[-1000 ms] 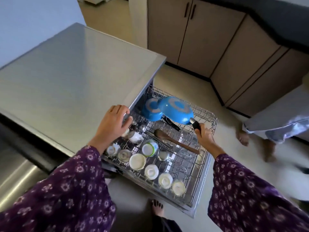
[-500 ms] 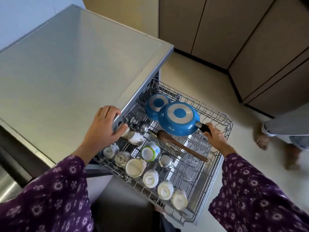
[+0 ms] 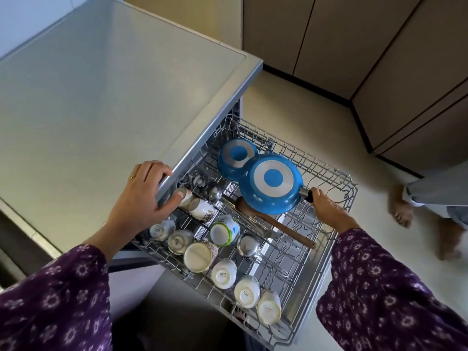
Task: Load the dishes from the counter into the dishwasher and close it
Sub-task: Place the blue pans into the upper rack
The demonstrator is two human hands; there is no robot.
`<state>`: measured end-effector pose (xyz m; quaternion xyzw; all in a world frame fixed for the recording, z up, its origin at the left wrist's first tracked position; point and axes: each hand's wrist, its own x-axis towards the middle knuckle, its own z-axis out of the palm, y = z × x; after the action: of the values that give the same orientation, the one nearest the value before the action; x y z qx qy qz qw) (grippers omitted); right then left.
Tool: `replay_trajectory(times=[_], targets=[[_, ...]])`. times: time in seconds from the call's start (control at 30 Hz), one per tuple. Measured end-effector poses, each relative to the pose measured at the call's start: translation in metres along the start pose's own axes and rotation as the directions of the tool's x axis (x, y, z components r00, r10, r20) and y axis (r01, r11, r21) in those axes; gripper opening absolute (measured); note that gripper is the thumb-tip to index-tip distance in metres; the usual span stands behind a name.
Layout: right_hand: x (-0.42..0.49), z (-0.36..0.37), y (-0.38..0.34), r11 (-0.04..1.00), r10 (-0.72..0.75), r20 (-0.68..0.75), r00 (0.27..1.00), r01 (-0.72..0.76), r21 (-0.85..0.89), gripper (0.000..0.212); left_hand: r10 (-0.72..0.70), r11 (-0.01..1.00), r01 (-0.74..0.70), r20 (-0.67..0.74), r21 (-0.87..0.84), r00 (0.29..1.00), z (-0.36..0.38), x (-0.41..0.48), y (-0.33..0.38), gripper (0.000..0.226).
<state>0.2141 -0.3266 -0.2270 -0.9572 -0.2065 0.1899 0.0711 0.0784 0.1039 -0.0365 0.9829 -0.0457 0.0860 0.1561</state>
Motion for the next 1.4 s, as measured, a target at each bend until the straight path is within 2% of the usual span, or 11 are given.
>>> replay_trajectory(times=[0.13, 0.3, 0.57, 0.83, 0.97, 1.1, 1.2, 1.3, 1.4], targets=[[0.002, 0.001, 0.004, 0.999, -0.012, 0.039, 0.999, 0.01, 0.041, 0.028, -0.003, 1.0, 0.003, -0.002, -0.007, 1.0, -0.001, 0.0, 0.001, 0.048], [-0.005, 0.009, 0.005, 0.997, -0.072, 0.135, 0.988, 0.07, 0.017, 0.041, -0.018, 1.0, 0.018, -0.003, -0.022, 1.0, -0.001, 0.001, 0.002, 0.049], [0.011, -0.001, 0.011, 1.0, -0.03, 0.054, 0.998, 0.03, 0.003, 0.039, -0.031, 0.999, 0.031, 0.001, -0.022, 1.0, 0.0, 0.0, 0.0, 0.052], [0.021, -0.004, 0.021, 0.978, 0.206, -0.009, 0.978, -0.206, 0.004, 0.04, 0.003, 1.0, -0.003, -0.012, 0.007, 1.0, -0.001, 0.001, 0.002, 0.053], [0.024, 0.003, 0.024, 0.95, 0.301, -0.011, 0.954, -0.301, -0.084, 0.027, 0.017, 1.0, -0.017, -0.027, 0.004, 0.999, -0.002, 0.001, 0.002, 0.05], [0.024, 0.017, 0.014, 0.957, 0.285, -0.004, 0.958, -0.285, -0.046, 0.036, -0.026, 1.0, 0.026, 0.001, 0.008, 1.0, -0.002, 0.001, 0.003, 0.049], [0.027, 0.021, 0.011, 0.952, 0.304, -0.034, 0.952, -0.305, -0.027, 0.034, -0.052, 0.999, 0.052, 0.005, -0.001, 0.999, -0.001, 0.0, 0.002, 0.047], [0.031, 0.024, 0.008, 0.968, 0.244, -0.081, 0.966, -0.248, -0.03, 0.03, -0.038, 0.999, 0.037, 0.008, 0.011, 0.999, -0.001, 0.0, 0.002, 0.047], [0.032, 0.028, 0.002, 0.974, 0.223, -0.098, 0.97, -0.225, -0.011, 0.037, -0.058, 0.998, 0.058, 0.0, -0.006, 0.998, -0.001, 0.0, 0.003, 0.049]])
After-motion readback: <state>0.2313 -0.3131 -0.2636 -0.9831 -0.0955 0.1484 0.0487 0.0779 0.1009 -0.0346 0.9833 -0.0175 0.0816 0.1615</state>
